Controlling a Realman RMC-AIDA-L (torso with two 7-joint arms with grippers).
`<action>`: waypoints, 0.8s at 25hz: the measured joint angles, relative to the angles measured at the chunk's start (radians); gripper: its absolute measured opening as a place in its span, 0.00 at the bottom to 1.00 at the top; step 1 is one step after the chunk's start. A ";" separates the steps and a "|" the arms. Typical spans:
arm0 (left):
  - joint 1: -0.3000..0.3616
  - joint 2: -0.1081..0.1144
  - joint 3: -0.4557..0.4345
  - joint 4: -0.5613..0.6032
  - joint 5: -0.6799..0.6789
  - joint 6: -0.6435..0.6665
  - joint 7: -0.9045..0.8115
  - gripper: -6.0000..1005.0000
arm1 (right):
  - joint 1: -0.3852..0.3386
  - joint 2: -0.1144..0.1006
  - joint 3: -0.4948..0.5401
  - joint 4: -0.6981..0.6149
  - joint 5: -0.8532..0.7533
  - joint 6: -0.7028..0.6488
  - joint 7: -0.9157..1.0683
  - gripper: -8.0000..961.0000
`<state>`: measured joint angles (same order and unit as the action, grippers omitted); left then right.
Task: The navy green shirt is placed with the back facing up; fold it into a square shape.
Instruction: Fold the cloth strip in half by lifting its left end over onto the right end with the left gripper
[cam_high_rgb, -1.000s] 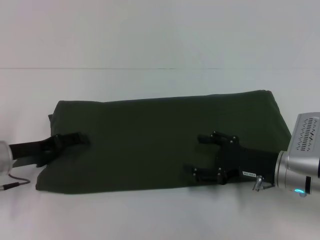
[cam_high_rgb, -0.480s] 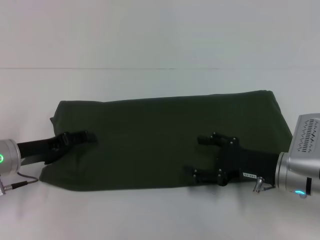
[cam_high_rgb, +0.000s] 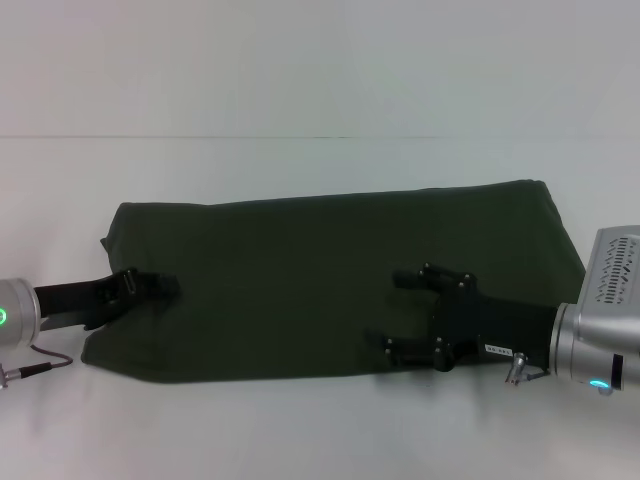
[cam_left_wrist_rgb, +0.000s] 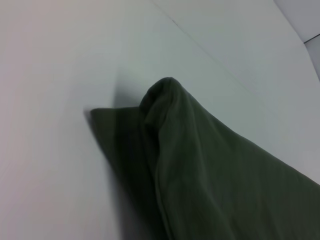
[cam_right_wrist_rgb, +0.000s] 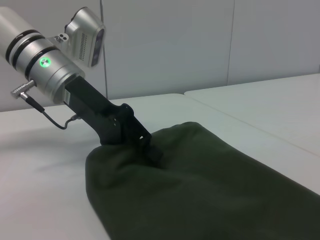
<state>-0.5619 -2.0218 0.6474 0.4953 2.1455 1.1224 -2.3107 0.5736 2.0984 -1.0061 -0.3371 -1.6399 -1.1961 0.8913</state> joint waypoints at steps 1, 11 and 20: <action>0.001 0.001 0.000 0.000 0.000 0.000 0.001 0.50 | 0.000 0.000 0.000 0.000 0.000 0.000 0.000 0.96; 0.000 0.011 0.005 0.000 0.003 -0.006 0.010 0.15 | -0.001 0.000 0.001 0.001 0.000 -0.004 0.000 0.96; 0.016 0.064 0.003 -0.007 0.019 0.005 0.024 0.09 | -0.008 -0.001 0.009 -0.001 0.002 -0.026 0.001 0.96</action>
<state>-0.5463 -1.9581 0.6508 0.4886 2.1649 1.1273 -2.2863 0.5660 2.0971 -0.9970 -0.3377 -1.6380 -1.2226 0.8924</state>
